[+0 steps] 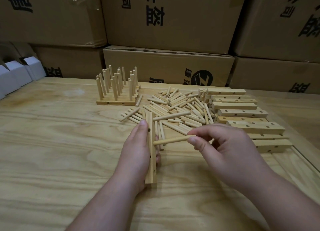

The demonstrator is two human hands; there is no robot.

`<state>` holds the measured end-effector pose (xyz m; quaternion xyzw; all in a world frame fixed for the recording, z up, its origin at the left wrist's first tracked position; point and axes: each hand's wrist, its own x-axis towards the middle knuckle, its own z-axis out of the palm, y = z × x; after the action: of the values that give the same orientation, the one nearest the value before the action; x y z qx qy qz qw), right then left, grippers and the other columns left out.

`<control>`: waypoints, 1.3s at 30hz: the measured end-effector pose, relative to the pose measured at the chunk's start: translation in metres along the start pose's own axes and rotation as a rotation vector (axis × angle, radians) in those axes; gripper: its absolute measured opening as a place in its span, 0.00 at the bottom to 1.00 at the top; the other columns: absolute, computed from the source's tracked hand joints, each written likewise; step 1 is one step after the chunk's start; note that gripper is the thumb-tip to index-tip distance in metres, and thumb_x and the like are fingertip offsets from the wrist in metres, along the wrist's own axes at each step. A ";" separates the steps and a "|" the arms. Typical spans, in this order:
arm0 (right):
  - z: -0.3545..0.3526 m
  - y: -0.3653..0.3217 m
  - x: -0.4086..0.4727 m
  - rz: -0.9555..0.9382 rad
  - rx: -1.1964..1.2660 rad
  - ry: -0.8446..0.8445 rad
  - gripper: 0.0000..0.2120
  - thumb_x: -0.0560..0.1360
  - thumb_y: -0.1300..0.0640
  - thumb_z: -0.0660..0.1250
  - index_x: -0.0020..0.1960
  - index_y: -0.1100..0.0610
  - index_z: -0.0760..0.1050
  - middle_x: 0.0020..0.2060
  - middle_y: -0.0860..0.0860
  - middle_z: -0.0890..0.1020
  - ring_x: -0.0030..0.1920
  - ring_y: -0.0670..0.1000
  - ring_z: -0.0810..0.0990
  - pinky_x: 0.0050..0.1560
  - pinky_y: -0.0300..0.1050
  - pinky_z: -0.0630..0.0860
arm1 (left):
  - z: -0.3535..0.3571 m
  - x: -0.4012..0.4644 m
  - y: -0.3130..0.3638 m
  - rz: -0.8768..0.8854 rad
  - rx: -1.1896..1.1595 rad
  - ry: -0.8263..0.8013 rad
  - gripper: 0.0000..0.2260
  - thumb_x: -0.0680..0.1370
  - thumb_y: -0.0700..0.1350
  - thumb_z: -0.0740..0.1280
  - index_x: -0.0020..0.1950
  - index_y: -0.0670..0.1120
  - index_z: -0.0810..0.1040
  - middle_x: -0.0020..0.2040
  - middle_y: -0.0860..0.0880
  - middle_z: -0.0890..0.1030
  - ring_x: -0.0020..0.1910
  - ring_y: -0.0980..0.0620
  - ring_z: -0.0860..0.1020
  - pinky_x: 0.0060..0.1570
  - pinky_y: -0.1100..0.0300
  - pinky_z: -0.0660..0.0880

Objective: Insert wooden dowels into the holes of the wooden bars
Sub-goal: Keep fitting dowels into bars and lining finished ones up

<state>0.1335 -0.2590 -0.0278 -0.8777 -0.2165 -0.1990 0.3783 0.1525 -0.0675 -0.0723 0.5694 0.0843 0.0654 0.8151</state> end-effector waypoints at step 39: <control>0.012 -0.023 -0.006 -0.126 -0.236 -0.295 0.09 0.77 0.46 0.63 0.53 0.45 0.80 0.41 0.35 0.72 0.43 0.39 0.73 0.44 0.35 0.70 | 0.005 -0.012 0.003 0.007 0.168 -0.157 0.18 0.83 0.59 0.59 0.51 0.55 0.87 0.34 0.45 0.80 0.26 0.55 0.74 0.24 0.64 0.70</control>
<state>0.1188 -0.2372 -0.0252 -0.9203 -0.2994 -0.1156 0.2236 0.1419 -0.0733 -0.0667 0.6395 0.0235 0.0161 0.7683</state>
